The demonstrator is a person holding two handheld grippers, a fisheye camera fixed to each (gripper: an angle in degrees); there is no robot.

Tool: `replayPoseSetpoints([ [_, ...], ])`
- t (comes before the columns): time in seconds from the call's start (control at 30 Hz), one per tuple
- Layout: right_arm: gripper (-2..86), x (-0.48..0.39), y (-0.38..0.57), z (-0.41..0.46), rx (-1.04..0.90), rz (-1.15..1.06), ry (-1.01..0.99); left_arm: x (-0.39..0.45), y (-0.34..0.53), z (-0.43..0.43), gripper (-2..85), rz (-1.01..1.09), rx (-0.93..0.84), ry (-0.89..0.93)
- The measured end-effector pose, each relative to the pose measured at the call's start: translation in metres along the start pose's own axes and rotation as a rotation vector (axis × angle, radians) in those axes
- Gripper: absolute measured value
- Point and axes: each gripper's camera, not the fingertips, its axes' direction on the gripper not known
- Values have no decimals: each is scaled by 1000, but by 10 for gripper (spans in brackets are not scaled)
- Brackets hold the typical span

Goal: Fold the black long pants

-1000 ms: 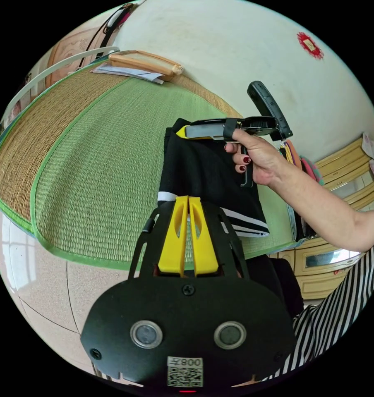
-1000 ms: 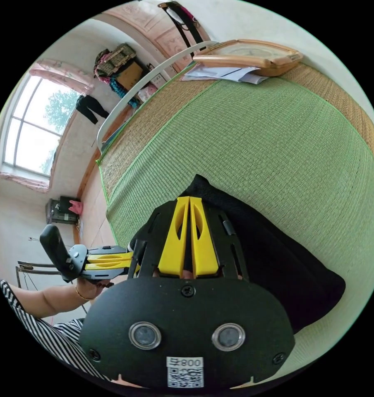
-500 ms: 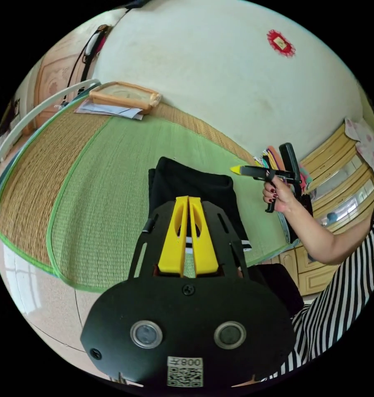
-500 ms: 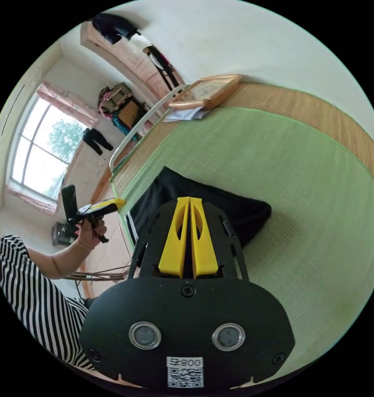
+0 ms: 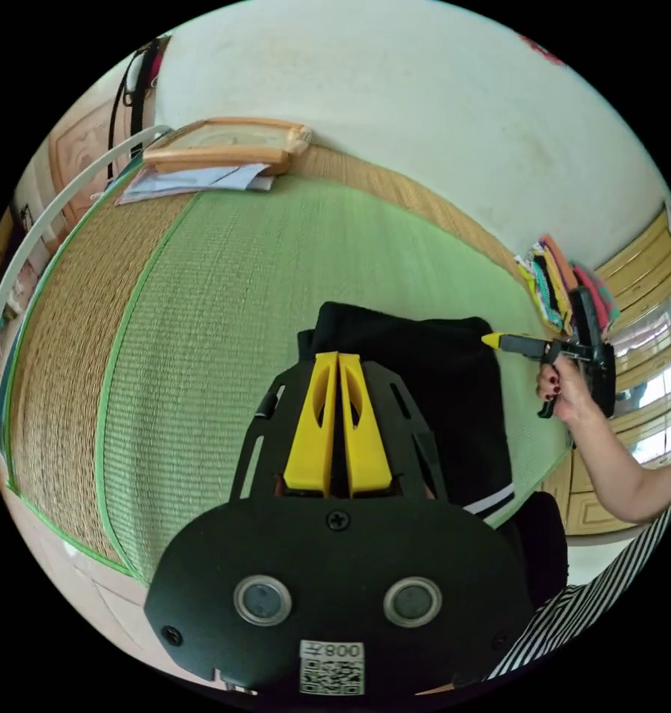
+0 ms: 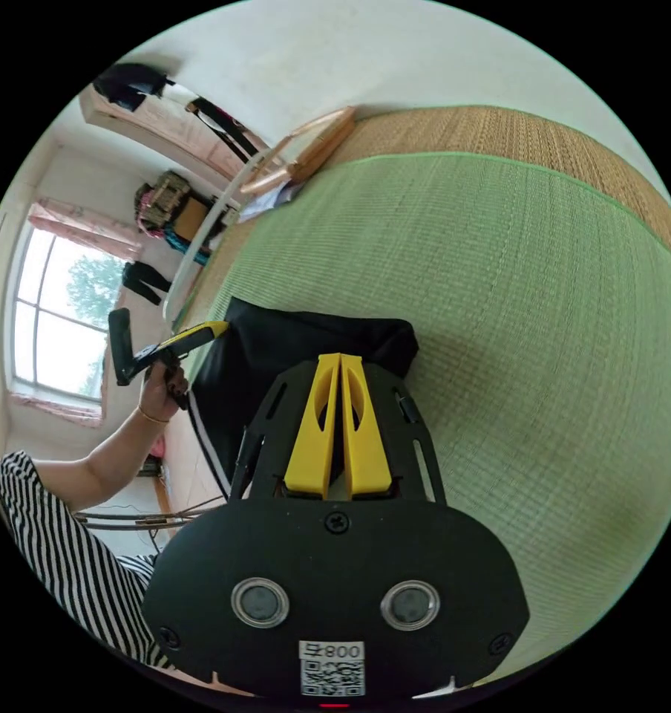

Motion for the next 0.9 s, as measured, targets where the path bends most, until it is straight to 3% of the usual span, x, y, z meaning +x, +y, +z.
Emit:
replayPoseSetpoints([
  [0.07,1,4,20,-1,13,-9,-3,25,-16,-15,13,115,42,124],
  [0.27,1,16,54,12,41,-10,-71,97,-76,4,32,389,-118,156],
  [0.53,1,12,83,37,40,-68,-205,148,-126,-14,43,485,-197,213],
  [0.73,1,-10,102,87,-72,-144,-215,171,-143,14,40,570,-413,47],
  [0.9,1,-8,114,103,-64,-160,-193,177,-155,-17,17,531,-278,79],
])
